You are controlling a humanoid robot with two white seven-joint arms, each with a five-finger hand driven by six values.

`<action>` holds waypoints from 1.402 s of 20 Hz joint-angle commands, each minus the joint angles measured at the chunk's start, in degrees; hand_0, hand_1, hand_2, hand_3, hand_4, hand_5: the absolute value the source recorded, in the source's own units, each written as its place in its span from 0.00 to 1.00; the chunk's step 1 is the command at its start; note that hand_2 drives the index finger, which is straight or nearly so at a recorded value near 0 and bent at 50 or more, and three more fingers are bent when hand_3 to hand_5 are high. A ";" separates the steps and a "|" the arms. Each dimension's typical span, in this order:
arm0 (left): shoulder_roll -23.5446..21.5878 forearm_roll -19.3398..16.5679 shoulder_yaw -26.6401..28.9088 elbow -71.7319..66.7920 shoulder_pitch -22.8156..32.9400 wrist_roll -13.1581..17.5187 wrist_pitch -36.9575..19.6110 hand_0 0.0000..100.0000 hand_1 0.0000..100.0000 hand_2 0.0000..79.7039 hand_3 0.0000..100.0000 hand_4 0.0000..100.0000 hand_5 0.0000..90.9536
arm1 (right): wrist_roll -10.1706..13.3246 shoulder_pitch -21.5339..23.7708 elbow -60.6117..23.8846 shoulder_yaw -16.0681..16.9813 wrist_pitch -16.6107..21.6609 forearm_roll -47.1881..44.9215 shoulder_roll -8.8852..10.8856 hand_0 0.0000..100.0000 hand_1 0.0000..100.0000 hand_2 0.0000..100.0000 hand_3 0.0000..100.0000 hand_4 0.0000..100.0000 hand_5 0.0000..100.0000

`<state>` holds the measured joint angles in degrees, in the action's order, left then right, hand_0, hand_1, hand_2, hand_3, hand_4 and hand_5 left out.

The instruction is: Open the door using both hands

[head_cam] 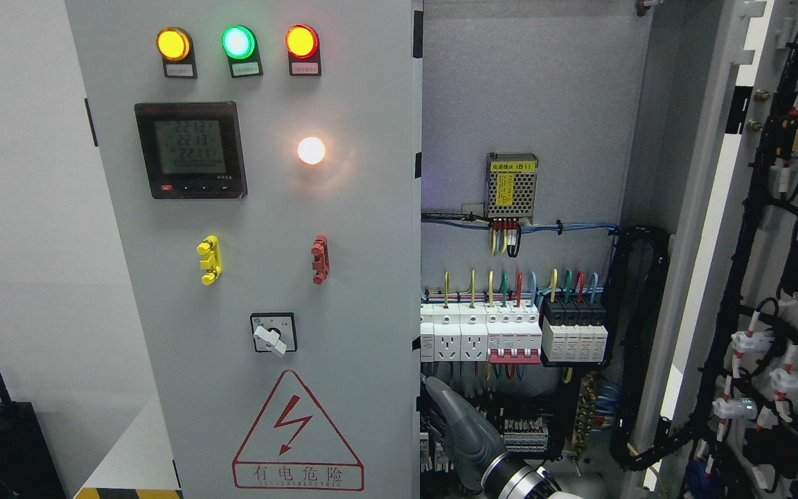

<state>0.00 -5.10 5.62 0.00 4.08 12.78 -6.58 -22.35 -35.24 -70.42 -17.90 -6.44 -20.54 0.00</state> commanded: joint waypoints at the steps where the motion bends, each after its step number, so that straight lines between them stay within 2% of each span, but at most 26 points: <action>1: 1.67 0.00 0.00 1.67 0.05 -0.04 -0.01 0.00 0.00 0.00 0.00 0.00 0.00 | -0.85 -0.44 1.51 0.06 0.02 -0.11 1.76 0.38 0.00 0.00 0.00 0.00 0.00; 6: 1.67 0.00 0.00 1.67 -0.03 -0.04 -0.01 0.00 0.00 0.00 0.00 0.00 0.00 | -0.94 -0.53 2.21 0.15 0.02 -0.11 1.93 0.38 0.00 0.00 0.00 0.00 0.00; 9: 1.67 0.00 0.00 1.67 0.05 -0.04 -0.01 0.00 0.00 0.00 0.00 0.00 0.00 | -1.02 -0.53 2.39 0.15 0.02 -0.20 2.99 0.38 0.00 0.00 0.00 0.00 0.00; 20: 1.58 0.00 0.00 1.67 -0.03 -0.04 -0.01 0.00 0.00 0.00 0.00 0.00 0.00 | -1.02 -0.53 1.95 0.15 0.02 -1.34 2.90 0.38 0.00 0.00 0.00 0.00 0.00; 24: 1.67 0.00 0.00 1.67 0.05 -0.04 -0.01 0.00 0.00 0.00 0.00 0.00 0.00 | -2.96 -0.53 1.86 0.06 0.02 -1.34 2.90 0.38 0.00 0.00 0.00 0.00 0.00; 28: 1.58 0.00 0.00 1.67 0.05 -0.04 -0.01 0.00 0.00 0.00 0.00 0.00 0.00 | -3.05 -0.96 1.86 0.06 0.02 -1.34 2.90 0.38 0.00 0.00 0.00 0.00 0.00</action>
<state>0.00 -5.10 5.62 0.00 4.11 12.78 -6.58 -25.16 -35.80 -68.56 -17.80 -6.44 -21.74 2.48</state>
